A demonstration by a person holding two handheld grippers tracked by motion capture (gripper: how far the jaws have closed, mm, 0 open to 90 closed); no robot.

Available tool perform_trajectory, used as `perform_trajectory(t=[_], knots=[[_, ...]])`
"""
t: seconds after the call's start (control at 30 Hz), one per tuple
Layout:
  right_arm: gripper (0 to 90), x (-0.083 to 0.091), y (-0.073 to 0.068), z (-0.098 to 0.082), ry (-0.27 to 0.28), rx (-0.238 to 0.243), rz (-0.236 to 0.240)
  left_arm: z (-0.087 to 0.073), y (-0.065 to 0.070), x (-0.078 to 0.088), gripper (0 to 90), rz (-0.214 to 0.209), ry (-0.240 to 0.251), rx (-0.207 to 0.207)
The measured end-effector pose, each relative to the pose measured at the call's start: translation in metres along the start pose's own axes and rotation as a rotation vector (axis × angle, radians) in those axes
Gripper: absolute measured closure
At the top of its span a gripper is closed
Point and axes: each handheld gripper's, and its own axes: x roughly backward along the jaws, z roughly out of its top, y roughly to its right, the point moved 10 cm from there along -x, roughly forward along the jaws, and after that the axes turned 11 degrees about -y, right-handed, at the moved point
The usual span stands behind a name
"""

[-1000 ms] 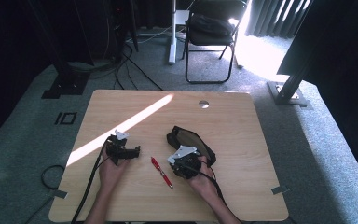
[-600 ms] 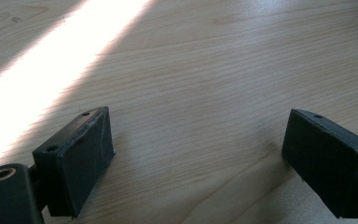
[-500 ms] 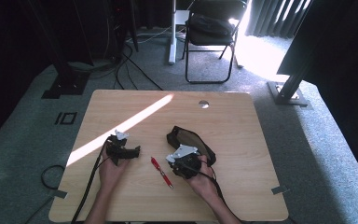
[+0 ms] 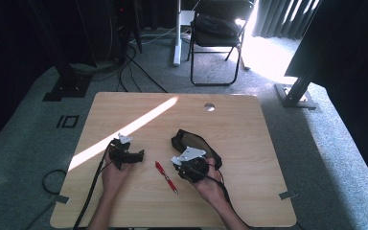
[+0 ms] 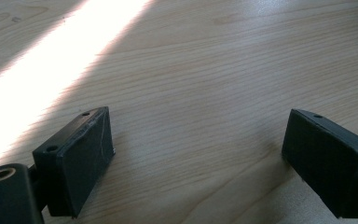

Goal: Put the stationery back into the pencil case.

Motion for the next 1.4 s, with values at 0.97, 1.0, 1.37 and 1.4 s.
perform_trajectory(t=[0.97,1.0,1.37,1.4], knots=[[71.2,0.02,0.006,0.005,0.041,0.001,-0.027,0.0,0.0,0.0,8.9,0.0,0.0,0.0],[71.2,0.02,0.006,0.005,0.042,0.0,-0.027,0.0,0.0,0.0,8.9,0.0,0.0,0.0],[71.2,0.025,0.008,0.007,0.05,0.0,-0.032,0.0,0.0,0.0,8.9,0.0,0.0,0.0],[71.2,0.025,0.008,0.007,0.049,0.001,-0.031,0.0,0.0,0.0,8.9,0.0,0.0,0.0]])
